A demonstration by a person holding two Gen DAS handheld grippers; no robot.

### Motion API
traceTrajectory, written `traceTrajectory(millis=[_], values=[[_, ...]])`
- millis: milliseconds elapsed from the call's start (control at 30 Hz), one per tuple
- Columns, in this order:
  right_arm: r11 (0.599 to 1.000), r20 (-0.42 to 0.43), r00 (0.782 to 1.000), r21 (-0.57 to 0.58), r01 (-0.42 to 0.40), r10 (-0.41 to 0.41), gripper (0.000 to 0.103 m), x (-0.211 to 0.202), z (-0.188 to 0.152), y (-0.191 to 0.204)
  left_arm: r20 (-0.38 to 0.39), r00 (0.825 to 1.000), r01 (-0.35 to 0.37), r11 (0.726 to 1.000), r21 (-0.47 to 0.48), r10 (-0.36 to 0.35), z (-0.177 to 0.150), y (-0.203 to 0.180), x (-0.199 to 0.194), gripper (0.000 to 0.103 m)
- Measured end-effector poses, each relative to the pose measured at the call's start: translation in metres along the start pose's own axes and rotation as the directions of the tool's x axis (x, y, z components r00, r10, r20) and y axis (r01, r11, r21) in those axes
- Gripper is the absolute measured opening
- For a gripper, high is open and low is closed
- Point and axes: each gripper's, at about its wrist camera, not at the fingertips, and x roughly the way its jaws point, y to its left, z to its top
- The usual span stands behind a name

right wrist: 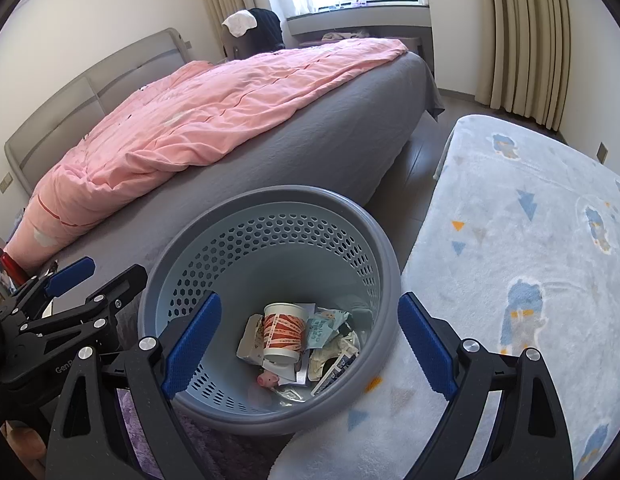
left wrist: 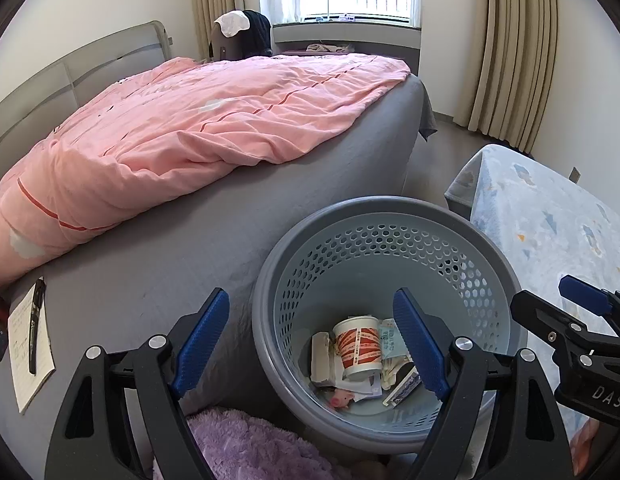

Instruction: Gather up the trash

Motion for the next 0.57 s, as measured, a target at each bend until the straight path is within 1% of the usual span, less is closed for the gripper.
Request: traceTrajectory(millis=[567], values=[[1.000, -0.003, 1.000, -0.003, -0.003, 0.003, 0.088, 0.0001, -0.0010, 0.0014, -0.010, 1.000, -0.008, 1.000, -0.012, 0.008, 0.0011, 0.0021, 0.0031, 0.080]])
